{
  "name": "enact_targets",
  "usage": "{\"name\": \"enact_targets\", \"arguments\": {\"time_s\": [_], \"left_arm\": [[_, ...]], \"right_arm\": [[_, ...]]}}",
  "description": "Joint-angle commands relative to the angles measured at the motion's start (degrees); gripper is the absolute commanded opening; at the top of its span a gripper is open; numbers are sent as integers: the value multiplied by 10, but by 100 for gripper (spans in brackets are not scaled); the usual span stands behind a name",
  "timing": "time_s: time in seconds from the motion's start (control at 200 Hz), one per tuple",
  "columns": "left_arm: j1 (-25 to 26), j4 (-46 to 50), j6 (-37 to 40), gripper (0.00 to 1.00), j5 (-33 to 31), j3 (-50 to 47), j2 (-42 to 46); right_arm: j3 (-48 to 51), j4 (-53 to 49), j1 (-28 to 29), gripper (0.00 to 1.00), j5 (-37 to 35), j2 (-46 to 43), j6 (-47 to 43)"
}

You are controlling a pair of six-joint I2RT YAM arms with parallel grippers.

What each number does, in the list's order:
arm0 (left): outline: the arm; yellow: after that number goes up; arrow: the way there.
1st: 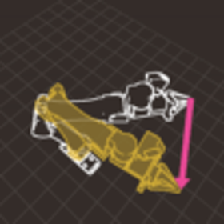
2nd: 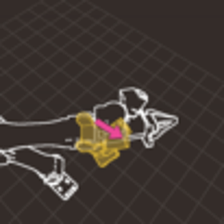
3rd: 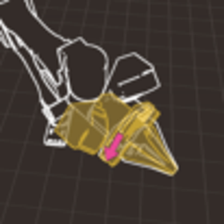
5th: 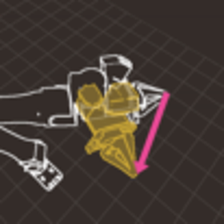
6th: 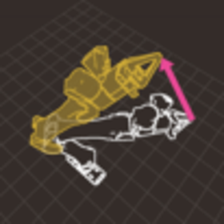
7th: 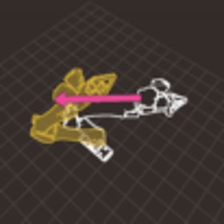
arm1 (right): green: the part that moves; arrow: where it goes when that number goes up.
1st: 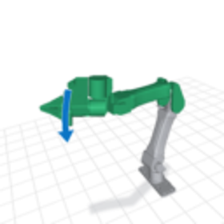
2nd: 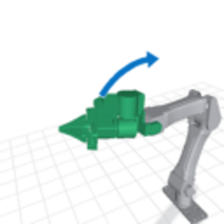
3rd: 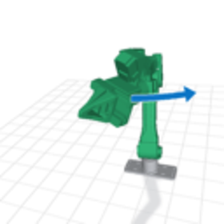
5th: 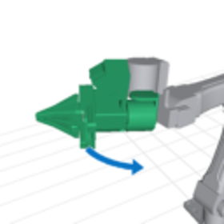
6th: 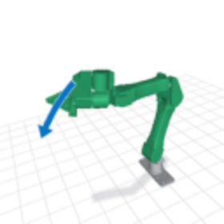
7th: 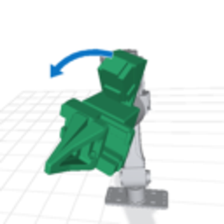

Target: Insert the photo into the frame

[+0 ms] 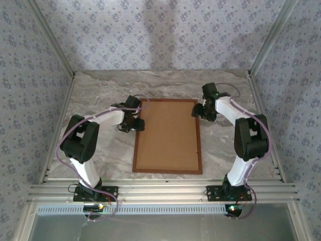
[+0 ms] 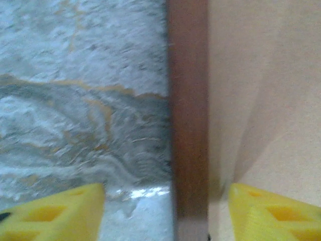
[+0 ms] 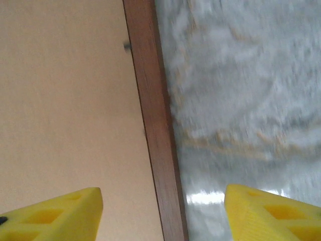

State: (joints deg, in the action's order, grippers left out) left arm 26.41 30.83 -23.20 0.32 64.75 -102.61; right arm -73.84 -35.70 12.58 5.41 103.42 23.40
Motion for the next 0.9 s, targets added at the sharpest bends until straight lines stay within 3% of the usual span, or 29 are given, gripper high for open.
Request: {"name": "enact_targets", "arguments": {"time_s": [0.0,0.24,0.38,0.545,0.749,0.894], "left_arm": [[-30,45,-2,71,3,34,22],[-92,76,26,73,-3,124,-19],[-117,77,39,73,-1,171,-57],[-122,99,49,73,4,217,-95],[-122,104,52,72,28,255,-130],[-119,109,67,68,49,269,-148]], "right_arm": [[-57,3,-1,63,3,42,-36],[-119,-5,-1,49,8,118,-57],[-132,-23,0,46,-10,146,-65],[-127,-29,3,40,-38,157,-66],[-131,-28,6,17,-36,170,-70],[-125,-20,6,13,-35,169,-69]]}}
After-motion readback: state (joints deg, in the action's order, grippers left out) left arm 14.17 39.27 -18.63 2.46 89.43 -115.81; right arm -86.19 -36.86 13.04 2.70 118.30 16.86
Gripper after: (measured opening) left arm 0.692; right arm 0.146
